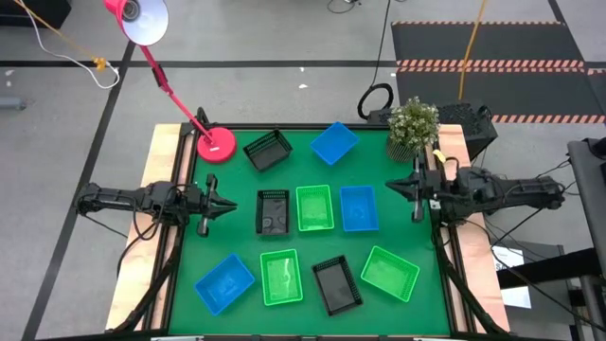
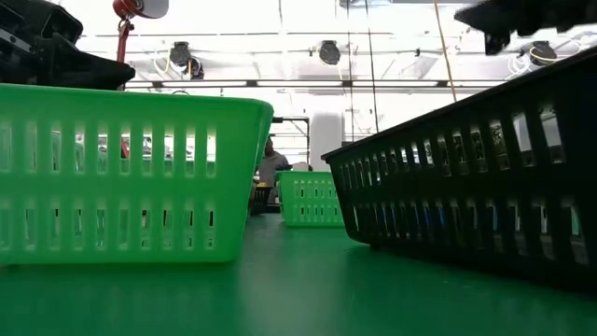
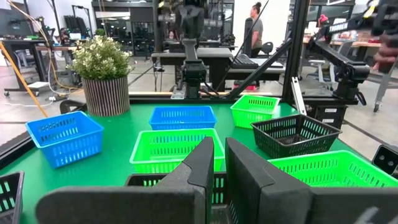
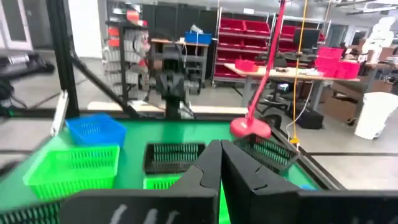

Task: Stack baskets by color
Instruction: Stack the top blue bin on the middle blue bin

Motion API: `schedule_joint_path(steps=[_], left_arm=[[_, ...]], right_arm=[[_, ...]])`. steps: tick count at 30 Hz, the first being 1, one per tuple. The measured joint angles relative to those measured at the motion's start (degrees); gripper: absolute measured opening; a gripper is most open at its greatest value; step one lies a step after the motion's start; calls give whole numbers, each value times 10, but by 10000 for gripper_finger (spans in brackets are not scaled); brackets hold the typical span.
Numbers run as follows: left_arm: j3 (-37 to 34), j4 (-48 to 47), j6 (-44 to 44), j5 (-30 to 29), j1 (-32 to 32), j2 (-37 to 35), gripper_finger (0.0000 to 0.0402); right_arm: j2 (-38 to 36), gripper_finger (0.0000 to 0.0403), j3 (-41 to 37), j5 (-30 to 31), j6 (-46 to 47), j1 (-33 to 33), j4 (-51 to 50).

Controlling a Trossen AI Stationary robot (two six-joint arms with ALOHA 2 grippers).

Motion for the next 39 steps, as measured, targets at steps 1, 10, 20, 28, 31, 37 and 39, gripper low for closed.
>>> schedule_joint_path(steps=[1,10,20,28,31,37,39], left_arm=[[0,0,0,0,0,0,44],[0,2,0,0,0,0,45],[0,3,0,0,0,0,44],[0,3,0,0,0,0,44],[0,3,0,0,0,0,44],[0,3,0,0,0,0,45],[0,3,0,0,0,0,44]], right_arm=[[17,0,19,0,7,0,-11],[139,0,191,-1,27,0,-56],[262,0,407,-1,28,0,-205],[344,0,516,-1,55,0,-266],[366,0,530,-1,70,0,-265],[394,0,533,-1,88,0,-265],[401,0,533,-1,88,0,-265]])
